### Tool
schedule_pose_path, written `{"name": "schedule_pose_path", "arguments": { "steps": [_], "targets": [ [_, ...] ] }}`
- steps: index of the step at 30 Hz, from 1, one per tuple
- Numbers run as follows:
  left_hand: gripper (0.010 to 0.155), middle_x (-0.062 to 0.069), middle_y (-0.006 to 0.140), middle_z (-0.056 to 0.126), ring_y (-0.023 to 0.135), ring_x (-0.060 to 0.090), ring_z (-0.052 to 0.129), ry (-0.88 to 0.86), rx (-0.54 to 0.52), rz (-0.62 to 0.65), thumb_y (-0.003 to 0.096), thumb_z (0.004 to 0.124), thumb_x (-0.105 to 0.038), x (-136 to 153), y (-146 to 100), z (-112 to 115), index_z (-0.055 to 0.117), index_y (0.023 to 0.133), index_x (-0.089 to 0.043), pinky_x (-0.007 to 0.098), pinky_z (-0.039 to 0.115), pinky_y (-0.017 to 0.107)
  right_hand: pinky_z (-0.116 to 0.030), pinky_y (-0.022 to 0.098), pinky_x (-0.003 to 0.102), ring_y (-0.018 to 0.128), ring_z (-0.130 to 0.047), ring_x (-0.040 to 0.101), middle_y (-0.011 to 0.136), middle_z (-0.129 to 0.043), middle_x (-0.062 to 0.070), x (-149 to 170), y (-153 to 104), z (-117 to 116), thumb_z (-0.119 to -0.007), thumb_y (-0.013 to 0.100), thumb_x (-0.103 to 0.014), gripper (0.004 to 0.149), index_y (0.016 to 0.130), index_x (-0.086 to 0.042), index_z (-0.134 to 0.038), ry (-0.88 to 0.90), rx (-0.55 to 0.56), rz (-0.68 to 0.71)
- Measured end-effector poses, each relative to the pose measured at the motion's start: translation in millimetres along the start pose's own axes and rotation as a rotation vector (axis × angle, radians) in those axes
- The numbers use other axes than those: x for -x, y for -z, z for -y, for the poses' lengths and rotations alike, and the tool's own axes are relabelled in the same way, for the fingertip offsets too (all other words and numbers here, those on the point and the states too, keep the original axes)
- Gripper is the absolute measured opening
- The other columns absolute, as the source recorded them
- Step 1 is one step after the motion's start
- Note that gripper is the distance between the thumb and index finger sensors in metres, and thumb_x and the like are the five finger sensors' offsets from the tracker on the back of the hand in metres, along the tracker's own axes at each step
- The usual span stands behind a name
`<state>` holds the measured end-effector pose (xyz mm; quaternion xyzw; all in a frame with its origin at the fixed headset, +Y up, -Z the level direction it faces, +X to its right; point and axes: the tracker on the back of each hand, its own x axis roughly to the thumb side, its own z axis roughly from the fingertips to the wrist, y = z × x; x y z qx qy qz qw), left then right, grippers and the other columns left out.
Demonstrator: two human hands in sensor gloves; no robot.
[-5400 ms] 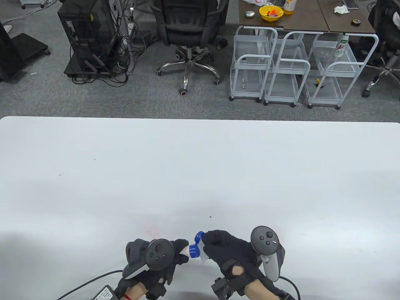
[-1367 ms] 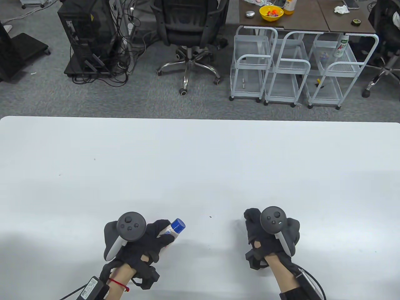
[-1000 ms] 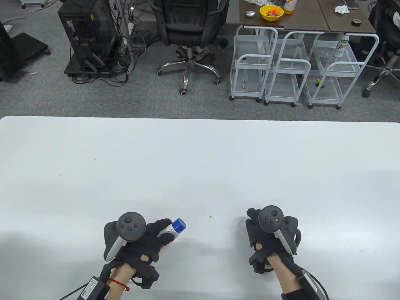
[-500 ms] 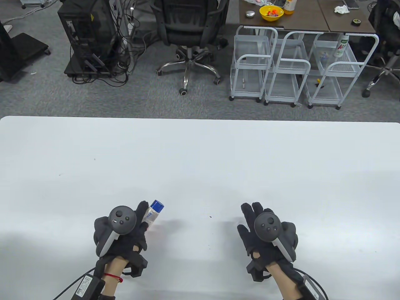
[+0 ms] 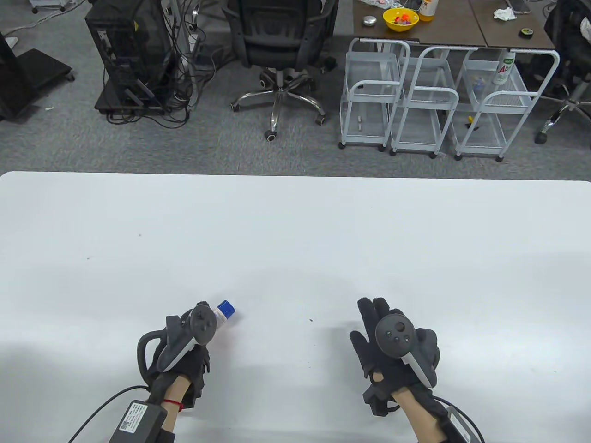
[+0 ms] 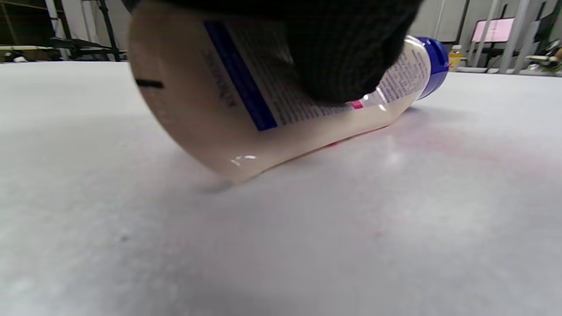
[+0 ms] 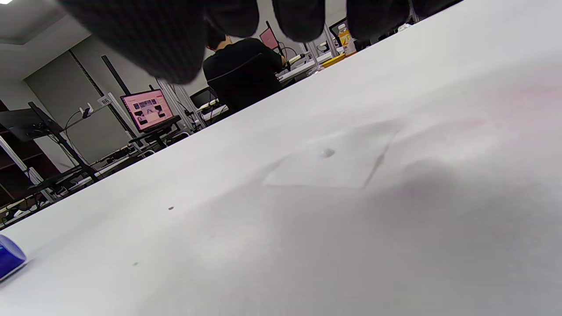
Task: Squeeze hand cream onto cotton pad
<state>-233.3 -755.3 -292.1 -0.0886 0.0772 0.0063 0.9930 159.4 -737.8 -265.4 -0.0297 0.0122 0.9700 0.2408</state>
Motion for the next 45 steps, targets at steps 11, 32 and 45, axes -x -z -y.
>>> {"name": "schedule_pose_path", "arguments": {
  "steps": [11, 32, 45],
  "targets": [
    [0.069, 0.0, 0.115, 0.065, 0.103, 0.037, 0.07, 0.056, -0.031, -0.066, 0.0424, 0.076, -0.046, 6, -3, -7, 0.054, 0.106, -0.034, 0.059, 0.054, 0.072, -0.047, 0.068, 0.069, 0.103, -0.049, 0.059, 0.113, -0.049, 0.013, 5, 2, -1, -0.082, 0.045, -0.045, 0.072, 0.109, -0.029, -0.053, 0.023, -0.03, 0.01],
    [0.081, -0.003, 0.124, 0.036, 0.111, 0.041, 0.043, -0.266, -0.189, 0.4, 0.0378, 0.061, -0.073, -37, -62, -32, 0.034, 0.109, -0.044, 0.06, 0.04, 0.075, -0.033, 0.072, 0.069, 0.11, -0.025, 0.05, 0.117, -0.039, 0.006, -9, -6, -18, -0.072, 0.042, -0.057, 0.069, 0.107, -0.042, -0.053, -0.008, -0.111, 0.146],
    [0.081, -0.001, 0.123, 0.039, 0.11, 0.04, 0.047, -0.252, -0.121, 0.384, 0.0387, 0.063, -0.069, -41, -55, -16, 0.037, 0.109, -0.04, 0.059, 0.042, 0.075, -0.034, 0.072, 0.068, 0.11, -0.03, 0.05, 0.116, -0.04, 0.007, -21, -16, -19, -0.073, 0.043, -0.055, 0.07, 0.107, -0.04, -0.051, -0.027, -0.087, 0.201]
  ]
}}
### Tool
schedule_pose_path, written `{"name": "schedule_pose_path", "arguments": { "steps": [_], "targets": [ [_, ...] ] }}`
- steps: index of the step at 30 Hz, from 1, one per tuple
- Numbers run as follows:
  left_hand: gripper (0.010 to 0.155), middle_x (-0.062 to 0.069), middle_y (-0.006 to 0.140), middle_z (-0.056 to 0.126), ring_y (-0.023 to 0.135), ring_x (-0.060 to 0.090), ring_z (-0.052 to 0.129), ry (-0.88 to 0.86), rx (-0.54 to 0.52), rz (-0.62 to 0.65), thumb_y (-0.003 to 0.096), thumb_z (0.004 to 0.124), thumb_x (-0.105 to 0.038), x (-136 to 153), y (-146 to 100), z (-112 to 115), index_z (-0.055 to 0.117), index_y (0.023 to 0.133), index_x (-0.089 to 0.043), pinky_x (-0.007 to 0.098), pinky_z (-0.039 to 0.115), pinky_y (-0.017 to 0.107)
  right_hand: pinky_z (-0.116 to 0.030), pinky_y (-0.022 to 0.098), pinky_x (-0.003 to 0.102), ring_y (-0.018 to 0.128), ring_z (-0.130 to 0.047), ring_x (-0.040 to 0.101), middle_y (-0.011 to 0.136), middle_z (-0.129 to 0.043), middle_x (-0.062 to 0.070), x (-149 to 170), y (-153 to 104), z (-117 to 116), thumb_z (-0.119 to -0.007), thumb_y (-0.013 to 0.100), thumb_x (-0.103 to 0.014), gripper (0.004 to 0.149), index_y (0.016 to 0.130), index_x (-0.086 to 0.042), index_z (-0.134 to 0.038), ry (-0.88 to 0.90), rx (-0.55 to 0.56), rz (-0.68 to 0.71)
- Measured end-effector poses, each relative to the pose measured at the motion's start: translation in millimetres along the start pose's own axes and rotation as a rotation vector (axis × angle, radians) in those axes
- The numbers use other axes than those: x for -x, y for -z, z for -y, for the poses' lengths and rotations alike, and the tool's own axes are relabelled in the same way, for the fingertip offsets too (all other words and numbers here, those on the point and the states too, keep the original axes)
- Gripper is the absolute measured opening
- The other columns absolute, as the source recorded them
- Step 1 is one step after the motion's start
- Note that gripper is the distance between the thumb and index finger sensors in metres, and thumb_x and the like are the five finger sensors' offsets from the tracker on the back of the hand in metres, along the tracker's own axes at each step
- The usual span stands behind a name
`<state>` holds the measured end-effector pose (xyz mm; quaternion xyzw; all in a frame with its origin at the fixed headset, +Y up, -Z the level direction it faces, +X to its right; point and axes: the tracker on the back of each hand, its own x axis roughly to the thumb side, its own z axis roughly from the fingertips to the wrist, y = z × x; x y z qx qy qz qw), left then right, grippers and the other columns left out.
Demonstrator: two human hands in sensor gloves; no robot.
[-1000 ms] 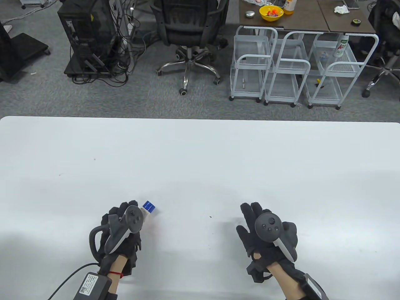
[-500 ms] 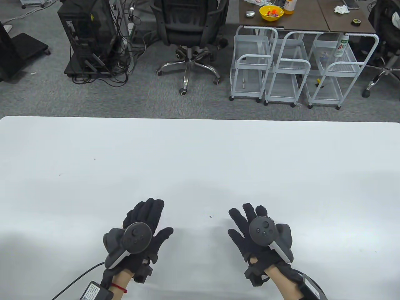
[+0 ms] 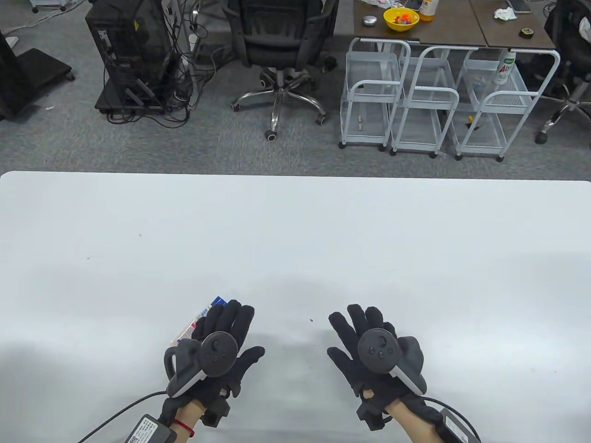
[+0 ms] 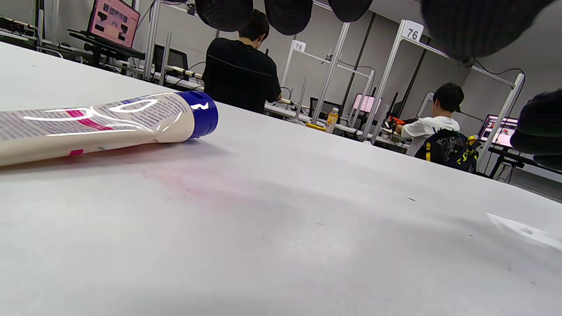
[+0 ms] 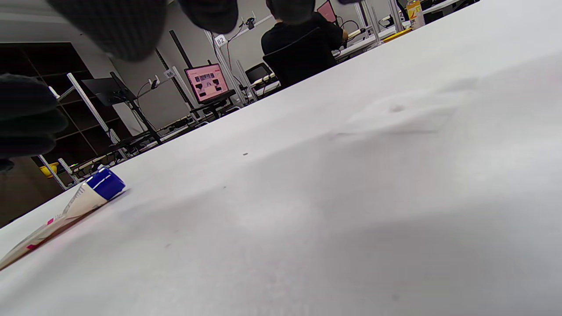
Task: Squeeze hand cream onto cotton pad
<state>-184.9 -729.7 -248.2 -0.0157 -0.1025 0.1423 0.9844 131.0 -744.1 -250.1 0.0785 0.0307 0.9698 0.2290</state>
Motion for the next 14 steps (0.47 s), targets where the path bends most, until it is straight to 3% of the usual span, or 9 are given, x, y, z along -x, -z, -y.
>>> {"name": "schedule_pose_path", "arguments": {
  "steps": [14],
  "targets": [
    [0.079, 0.0, 0.122, 0.042, 0.11, 0.039, 0.05, 0.005, 0.017, -0.009, 0.0389, 0.064, -0.068, 1.8, 1.7, 2.4, 0.041, 0.109, -0.038, 0.059, 0.044, 0.075, -0.035, 0.072, 0.068, 0.109, -0.032, 0.051, 0.116, -0.04, 0.008, 2.5, 0.4, 1.5, -0.074, 0.043, -0.054, 0.07, 0.107, -0.039, -0.052, 0.016, -0.014, -0.032]
  ]
}}
